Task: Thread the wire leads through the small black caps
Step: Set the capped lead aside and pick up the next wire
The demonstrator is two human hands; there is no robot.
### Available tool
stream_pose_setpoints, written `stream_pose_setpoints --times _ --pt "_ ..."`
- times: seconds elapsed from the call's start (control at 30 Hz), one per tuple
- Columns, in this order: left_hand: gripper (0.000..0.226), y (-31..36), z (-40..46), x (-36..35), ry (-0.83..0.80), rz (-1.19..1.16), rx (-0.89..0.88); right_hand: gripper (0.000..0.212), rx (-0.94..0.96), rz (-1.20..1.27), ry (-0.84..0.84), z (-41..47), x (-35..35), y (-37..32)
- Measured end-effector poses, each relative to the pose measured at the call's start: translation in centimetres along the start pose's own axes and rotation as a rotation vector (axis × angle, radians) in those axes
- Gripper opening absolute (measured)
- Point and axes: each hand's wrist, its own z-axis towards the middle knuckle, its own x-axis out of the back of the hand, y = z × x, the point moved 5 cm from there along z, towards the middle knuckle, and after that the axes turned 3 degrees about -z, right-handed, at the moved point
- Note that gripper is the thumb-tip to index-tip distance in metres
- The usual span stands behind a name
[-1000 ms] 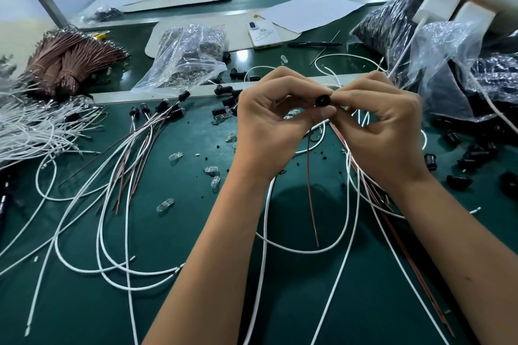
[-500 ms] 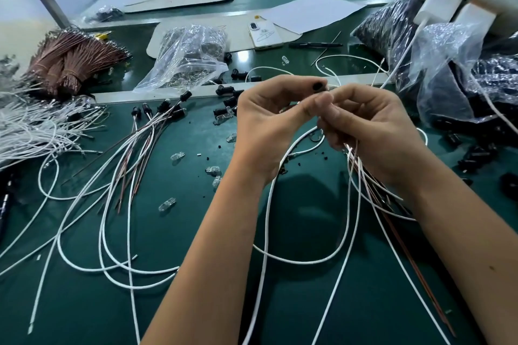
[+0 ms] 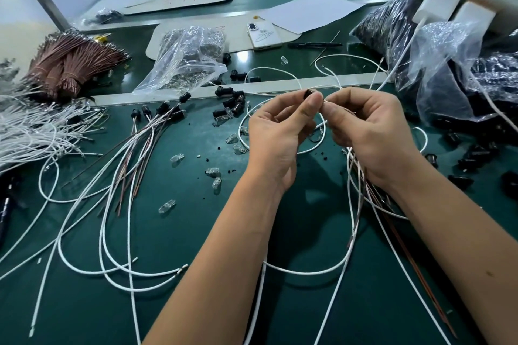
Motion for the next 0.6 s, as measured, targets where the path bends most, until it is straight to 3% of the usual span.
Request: stream_pose_setpoints --times 0.3,0.43,0.53,0.6 --pt "0.007 -0.4 0.2 0.3 0.047 -0.131 0.048 0.010 -0.079 0.039 0.018 0.0 -0.4 0.2" --pt "0.010 -0.6 0.4 0.7 0.096 -0.157 0.076 0.002 -0.109 -0.115 0.059 0.0 0.1 0.2" --pt "0.008 -0.6 0.5 1.1 0.160 -0.143 0.084 0.028 0.177 -0.542 0.224 -0.2 1.3 -1.5" --pt "0.010 -0.5 0.6 1.4 0.187 -0.143 0.077 0.025 0.444 -0.754 0.269 -0.8 0.7 -3.3"
